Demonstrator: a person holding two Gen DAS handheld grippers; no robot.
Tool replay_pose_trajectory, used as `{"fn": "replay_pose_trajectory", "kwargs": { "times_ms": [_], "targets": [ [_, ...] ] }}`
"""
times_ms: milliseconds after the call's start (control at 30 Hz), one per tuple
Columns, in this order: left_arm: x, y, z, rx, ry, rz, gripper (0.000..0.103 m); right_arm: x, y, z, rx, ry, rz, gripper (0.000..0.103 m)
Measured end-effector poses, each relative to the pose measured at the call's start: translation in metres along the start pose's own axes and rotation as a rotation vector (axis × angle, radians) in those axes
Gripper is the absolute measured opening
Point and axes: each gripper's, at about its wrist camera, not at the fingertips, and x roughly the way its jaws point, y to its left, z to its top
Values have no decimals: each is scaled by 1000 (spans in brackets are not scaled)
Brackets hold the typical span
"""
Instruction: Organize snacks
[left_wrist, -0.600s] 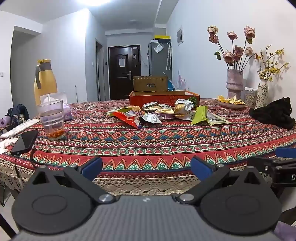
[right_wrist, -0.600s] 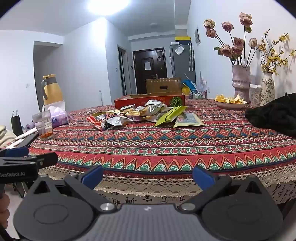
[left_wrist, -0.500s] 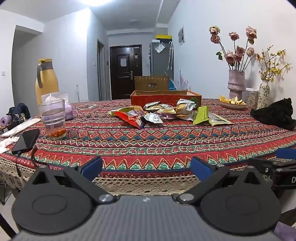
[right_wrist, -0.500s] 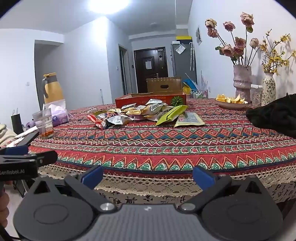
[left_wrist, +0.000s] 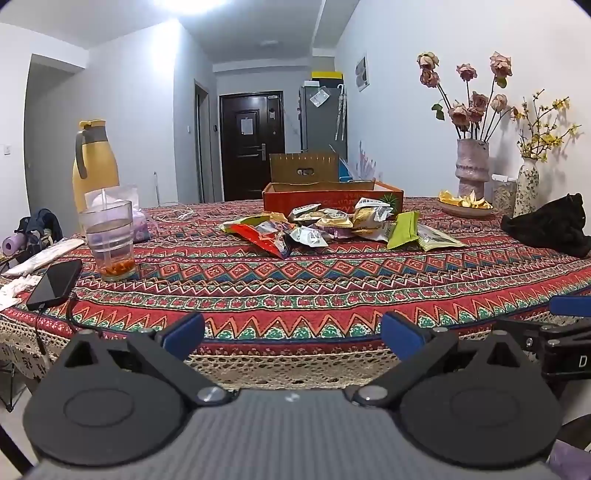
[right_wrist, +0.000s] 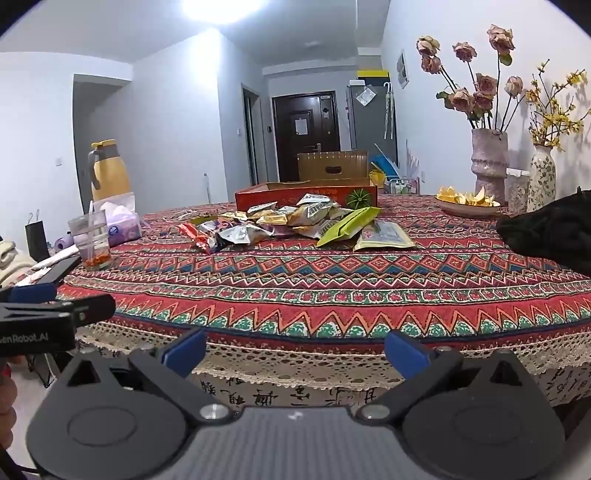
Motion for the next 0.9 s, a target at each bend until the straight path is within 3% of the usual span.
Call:
{"fn": "replay_pose_trajectory", "kwargs": {
  "times_ms": [900],
  "targets": [
    [-2, 3, -1, 0, -6, 9, 103, 0, 1, 1, -2, 6, -1, 103]
  ]
}}
